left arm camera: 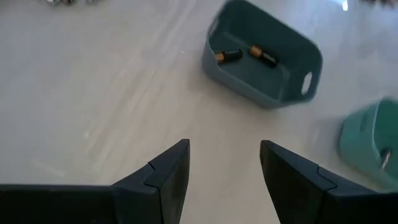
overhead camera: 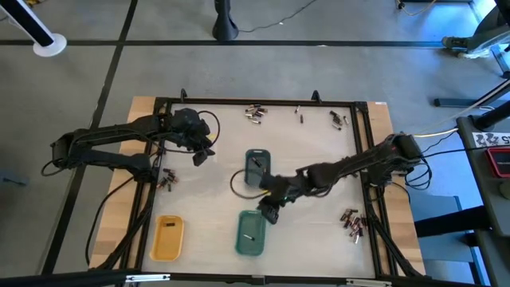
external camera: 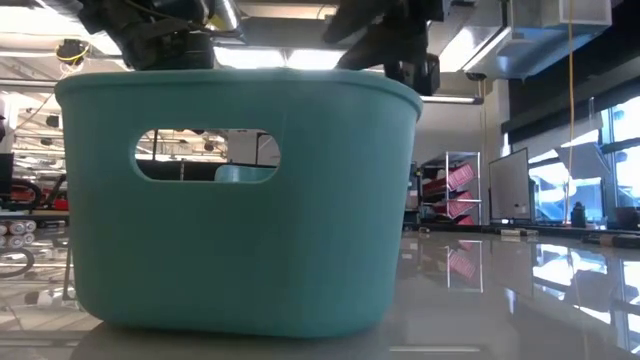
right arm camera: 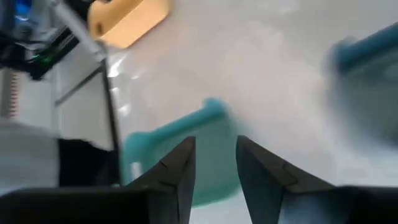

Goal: Sort batteries
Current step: Put the large black battery into the blue bin

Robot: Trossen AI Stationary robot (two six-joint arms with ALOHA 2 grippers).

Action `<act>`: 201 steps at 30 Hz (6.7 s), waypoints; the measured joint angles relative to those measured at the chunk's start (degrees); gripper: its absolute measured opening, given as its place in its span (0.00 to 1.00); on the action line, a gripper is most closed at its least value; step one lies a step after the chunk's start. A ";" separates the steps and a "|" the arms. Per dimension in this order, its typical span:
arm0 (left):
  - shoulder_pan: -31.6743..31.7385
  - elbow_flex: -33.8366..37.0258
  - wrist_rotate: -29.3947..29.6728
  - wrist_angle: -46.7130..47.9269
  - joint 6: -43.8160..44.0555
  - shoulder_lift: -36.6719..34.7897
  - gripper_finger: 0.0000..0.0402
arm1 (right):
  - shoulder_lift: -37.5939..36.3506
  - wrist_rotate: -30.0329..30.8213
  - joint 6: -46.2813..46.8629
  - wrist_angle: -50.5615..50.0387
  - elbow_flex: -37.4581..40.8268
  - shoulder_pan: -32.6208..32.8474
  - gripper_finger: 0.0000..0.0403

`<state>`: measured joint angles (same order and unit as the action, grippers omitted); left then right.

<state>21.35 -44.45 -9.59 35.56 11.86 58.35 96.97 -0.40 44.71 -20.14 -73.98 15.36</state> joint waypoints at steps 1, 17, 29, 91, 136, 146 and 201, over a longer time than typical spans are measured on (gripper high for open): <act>0.03 0.00 0.37 -0.66 1.84 0.00 0.46 | -1.14 0.95 -1.15 -1.98 -0.01 -0.84 0.29; 0.08 0.02 6.11 -5.31 16.16 6.31 0.46 | -6.97 -17.79 -37.46 -17.39 0.00 -28.47 0.29; -0.05 0.02 6.21 32.36 44.01 7.69 0.46 | -6.95 -32.65 -57.36 -18.20 0.01 -47.55 0.29; 0.13 -2.11 8.71 36.56 -21.20 35.04 0.46 | -6.88 -27.60 -46.46 -20.37 0.03 -41.94 0.29; -6.71 6.27 10.89 32.01 -36.43 35.05 0.33 | -6.88 -25.56 -46.49 -16.85 0.03 -41.99 0.29; -6.63 5.16 12.02 30.60 -37.00 37.80 0.33 | -6.88 -25.55 -44.97 -16.83 0.03 -41.97 0.29; 2.01 2.50 14.23 28.34 -29.83 35.92 0.09 | -6.88 -24.58 -45.00 -19.42 0.05 -41.94 0.29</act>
<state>23.35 -41.95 4.64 63.90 -17.97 94.27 90.08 -24.98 -0.30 -39.56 -73.94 -26.59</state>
